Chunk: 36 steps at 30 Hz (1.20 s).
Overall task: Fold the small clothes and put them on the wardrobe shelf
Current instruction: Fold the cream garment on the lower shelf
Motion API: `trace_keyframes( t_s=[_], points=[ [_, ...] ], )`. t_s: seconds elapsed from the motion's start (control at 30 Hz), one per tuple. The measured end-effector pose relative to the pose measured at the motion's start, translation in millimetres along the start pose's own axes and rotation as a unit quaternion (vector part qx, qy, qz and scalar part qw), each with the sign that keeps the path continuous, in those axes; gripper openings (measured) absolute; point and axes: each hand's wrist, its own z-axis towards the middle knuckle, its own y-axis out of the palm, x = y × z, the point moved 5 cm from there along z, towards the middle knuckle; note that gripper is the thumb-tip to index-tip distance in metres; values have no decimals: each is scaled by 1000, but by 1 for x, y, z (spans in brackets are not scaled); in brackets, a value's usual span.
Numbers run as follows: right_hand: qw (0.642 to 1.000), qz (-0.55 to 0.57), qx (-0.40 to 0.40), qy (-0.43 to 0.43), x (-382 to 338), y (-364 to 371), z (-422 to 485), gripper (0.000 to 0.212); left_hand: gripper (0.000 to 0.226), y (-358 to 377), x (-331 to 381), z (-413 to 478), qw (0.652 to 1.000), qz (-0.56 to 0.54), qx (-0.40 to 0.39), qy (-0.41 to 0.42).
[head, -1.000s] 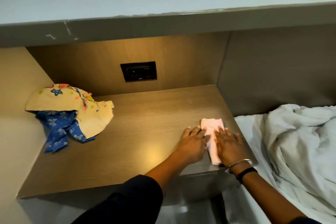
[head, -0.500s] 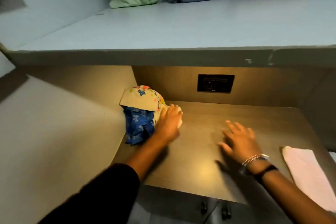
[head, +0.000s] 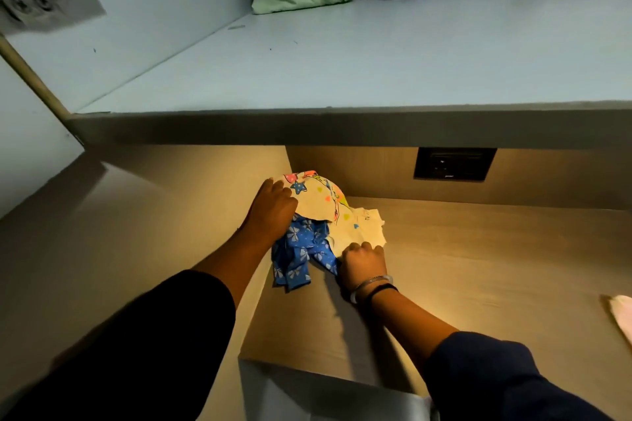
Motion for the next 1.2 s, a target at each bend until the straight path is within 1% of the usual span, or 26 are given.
trace_keyframes(
  t_s=[0.07, 0.17, 0.23, 0.3, 0.37, 0.4, 0.47, 0.5, 0.6, 0.63, 0.67, 0.73, 0.8, 0.87, 0.9, 0.93, 0.97, 1.0, 1.07, 1.1, 1.13, 1.2],
  points=[
    [1000, 20, 11, 8, 7, -7, -3, 28, 42, -5, -3, -1, 999, -33, 15, -9],
    [995, 81, 56, 25, 26, -27, -11, 25, 36, -17, -10, -3, 994, -97, 36, -41],
    [987, 127, 87, 38, 45, -42, -19, 20, 32, -31, -15, -6, 983, -154, 79, -67],
    [979, 163, 115, 48, 64, -57, -28, 16, 29, -46, -23, -13, 954, -240, 143, -110],
    [971, 184, 146, 53, 82, -72, -36, 13, 27, -63, -29, -21, 911, -314, 220, -154],
    [965, 201, 161, 57, 91, -80, -40, 11, 28, -71, -29, -24, 887, -351, 253, -162],
    [944, 264, 188, 57, 109, -95, -46, 12, 28, -84, -26, -26, 853, -421, 276, -139],
    [929, 304, 201, 61, 120, -102, -50, 12, 27, -91, -24, -27, 848, -436, 278, -115],
    [876, 415, 220, 110, 154, -126, -64, 16, 27, -109, -19, -32, 854, -430, 286, -70],
    [865, 439, 211, 123, 165, -133, -70, 16, 27, -114, -15, -33, 854, -435, 280, -61],
    [863, 449, 197, 125, 174, -139, -74, 15, 27, -117, -10, -33, 853, -444, 269, -50],
    [882, 432, 160, 97, 193, -152, -83, 18, 25, -122, 8, -34, 843, -487, 228, -29],
    [910, 394, 119, 57, 210, -161, -95, 23, 18, -125, 29, -35, 807, -566, 166, -22],
    [939, 333, 75, 37, 230, -165, -106, 22, 11, -128, 49, -36, 769, -631, 101, -14],
    [953, 295, 52, 37, 241, -166, -112, 30, 9, -130, 57, -35, 755, -652, 71, -3],
    [964, 262, 27, 35, 250, -166, -115, 36, 8, -130, 63, -34, 749, -661, 43, 13],
    [972, 235, 3, 30, 258, -166, -117, 35, 6, -130, 69, -32, 752, -658, 12, 30],
    [977, 213, -12, 20, 264, -167, -117, 26, 6, -129, 73, -30, 764, -643, -21, 47],
    [984, 179, -6, 10, 273, -175, -114, 8, 9, -128, 80, -24, 799, -595, -61, 63],
    [985, 170, 6, 16, 277, -181, -109, 7, 9, -129, 81, -19, 811, -579, -55, 58],
    [987, 158, 18, 26, 281, -189, -105, 12, 8, -134, 81, -13, 817, -575, -29, 45],
    [988, 136, 50, 55, 290, -209, -93, 24, 11, -151, 75, -1, 807, -588, 59, -4]
  ],
)
